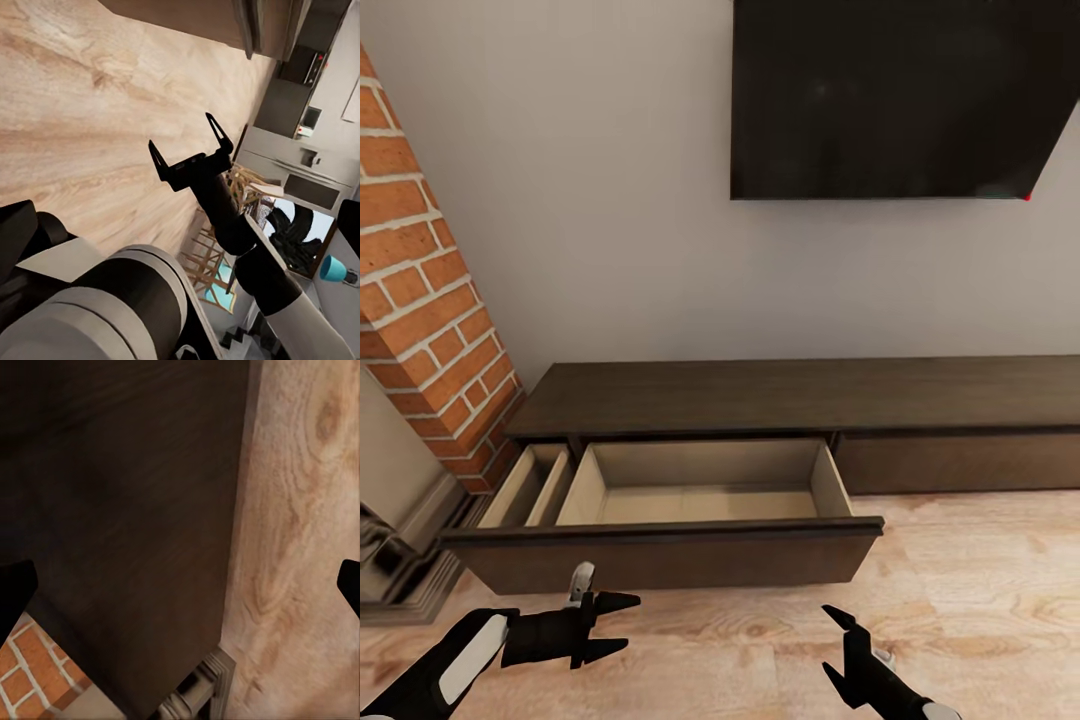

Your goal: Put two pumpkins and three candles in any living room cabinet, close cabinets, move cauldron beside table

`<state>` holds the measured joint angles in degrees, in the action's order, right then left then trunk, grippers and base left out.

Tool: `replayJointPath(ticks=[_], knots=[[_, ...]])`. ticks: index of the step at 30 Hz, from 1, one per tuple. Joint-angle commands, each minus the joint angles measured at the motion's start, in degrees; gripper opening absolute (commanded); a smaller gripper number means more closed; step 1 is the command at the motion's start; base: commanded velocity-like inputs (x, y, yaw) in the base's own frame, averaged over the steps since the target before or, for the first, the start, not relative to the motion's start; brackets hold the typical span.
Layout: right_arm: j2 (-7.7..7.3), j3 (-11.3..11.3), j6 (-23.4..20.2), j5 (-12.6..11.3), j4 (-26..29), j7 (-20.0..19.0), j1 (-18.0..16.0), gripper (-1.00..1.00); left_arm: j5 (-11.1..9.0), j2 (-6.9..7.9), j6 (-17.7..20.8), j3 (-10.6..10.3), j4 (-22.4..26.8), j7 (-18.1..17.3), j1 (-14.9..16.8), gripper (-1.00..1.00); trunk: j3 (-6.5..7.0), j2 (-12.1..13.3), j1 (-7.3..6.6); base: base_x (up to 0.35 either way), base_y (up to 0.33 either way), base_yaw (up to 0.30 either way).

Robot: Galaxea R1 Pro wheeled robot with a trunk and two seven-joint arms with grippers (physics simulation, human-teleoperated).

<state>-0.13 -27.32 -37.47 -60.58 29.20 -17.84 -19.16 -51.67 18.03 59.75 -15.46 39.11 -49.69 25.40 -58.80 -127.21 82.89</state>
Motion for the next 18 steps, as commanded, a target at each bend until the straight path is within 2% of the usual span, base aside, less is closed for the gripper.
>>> replayJointPath(ticks=[1,5,8,14,18], knots=[[0.06,0.1,0.3,0.0,-0.1,0.0,0.0,1.00,0.0,-0.02,0.0,0.0,0.0,0.4,0.0,1.00,0.18,0.4,-0.23,0.000,0.000,0.000],[-0.33,0.1,0.1,0.1,-1.3,0.4,0.0,1.00,0.1,-0.02,-0.1,0.0,0.0,0.6,0.0,1.00,0.90,2.0,-1.10,0.000,0.000,0.000],[-1.76,0.2,-0.1,0.8,-4.2,0.4,0.0,1.00,0.3,-0.12,-0.3,-0.1,-0.1,1.0,0.0,1.00,1.44,3.2,-1.76,0.000,0.000,0.000],[-2.65,0.4,0.1,4.4,-6.2,0.7,0.0,1.00,1.0,-0.31,-0.4,0.5,-2.1,7.5,0.0,1.00,2.52,5.6,-3.08,0.000,0.000,0.000],[-4.78,0.5,0.2,5.8,-6.5,1.8,0.0,1.00,1.1,-0.30,-0.5,0.6,-2.4,10.8,0.0,1.00,3.24,7.2,-3.96,0.000,0.000,0.000]])
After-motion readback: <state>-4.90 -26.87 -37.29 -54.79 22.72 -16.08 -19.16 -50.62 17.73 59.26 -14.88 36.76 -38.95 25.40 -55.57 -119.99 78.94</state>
